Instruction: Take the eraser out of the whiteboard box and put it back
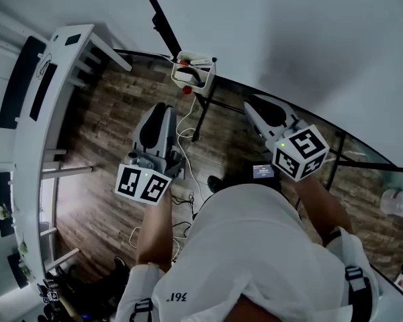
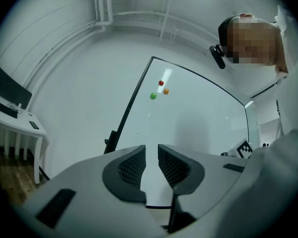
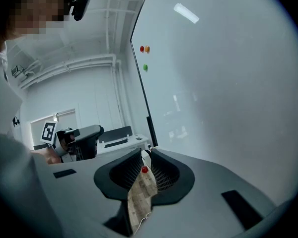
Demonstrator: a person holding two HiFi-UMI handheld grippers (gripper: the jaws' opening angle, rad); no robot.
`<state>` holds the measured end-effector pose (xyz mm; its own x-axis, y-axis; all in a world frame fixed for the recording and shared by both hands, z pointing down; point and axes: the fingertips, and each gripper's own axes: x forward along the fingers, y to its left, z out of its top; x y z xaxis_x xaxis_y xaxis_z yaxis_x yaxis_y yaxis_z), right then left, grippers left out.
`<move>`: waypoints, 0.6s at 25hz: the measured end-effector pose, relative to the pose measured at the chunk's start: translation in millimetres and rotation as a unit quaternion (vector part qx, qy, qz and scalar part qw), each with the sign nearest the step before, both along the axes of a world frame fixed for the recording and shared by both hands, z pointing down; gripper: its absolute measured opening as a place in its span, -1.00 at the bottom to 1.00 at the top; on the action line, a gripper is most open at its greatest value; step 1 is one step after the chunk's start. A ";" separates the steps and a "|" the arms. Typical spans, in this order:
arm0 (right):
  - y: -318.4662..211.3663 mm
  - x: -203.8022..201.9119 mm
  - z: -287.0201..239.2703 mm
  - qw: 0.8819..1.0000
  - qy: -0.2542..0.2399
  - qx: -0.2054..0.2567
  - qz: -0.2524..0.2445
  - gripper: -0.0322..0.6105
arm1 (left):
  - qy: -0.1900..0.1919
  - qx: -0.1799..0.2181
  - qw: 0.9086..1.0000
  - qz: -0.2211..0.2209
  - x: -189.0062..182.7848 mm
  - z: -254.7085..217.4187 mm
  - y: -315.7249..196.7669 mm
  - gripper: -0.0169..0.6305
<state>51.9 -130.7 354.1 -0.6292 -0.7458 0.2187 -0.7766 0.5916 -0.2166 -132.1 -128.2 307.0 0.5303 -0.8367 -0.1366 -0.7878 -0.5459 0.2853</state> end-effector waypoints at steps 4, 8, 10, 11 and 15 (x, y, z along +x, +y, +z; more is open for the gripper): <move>2.8 -0.4 2.2 1.000 0.000 -0.001 -0.003 -0.70 | 0.005 -0.019 1.000 0.001 -1.4 14.5 14.3 -0.79; 7.7 -1.2 2.6 1.000 0.001 -0.003 -0.008 -0.74 | 0.002 -0.037 0.999 0.003 0.3 27.9 27.0 -0.85; 10.0 -1.6 3.2 1.000 0.002 -0.004 -0.010 -0.75 | 0.003 -0.047 0.999 0.004 1.2 34.1 32.0 -0.86; 10.8 -1.7 3.8 1.000 0.003 -0.005 -0.011 -0.76 | 0.004 -0.052 0.999 0.005 1.7 37.4 34.2 -0.86; 13.8 -1.1 7.1 1.000 0.004 -0.009 -0.012 -0.77 | 0.004 -0.068 0.998 0.005 1.1 49.3 41.9 -0.89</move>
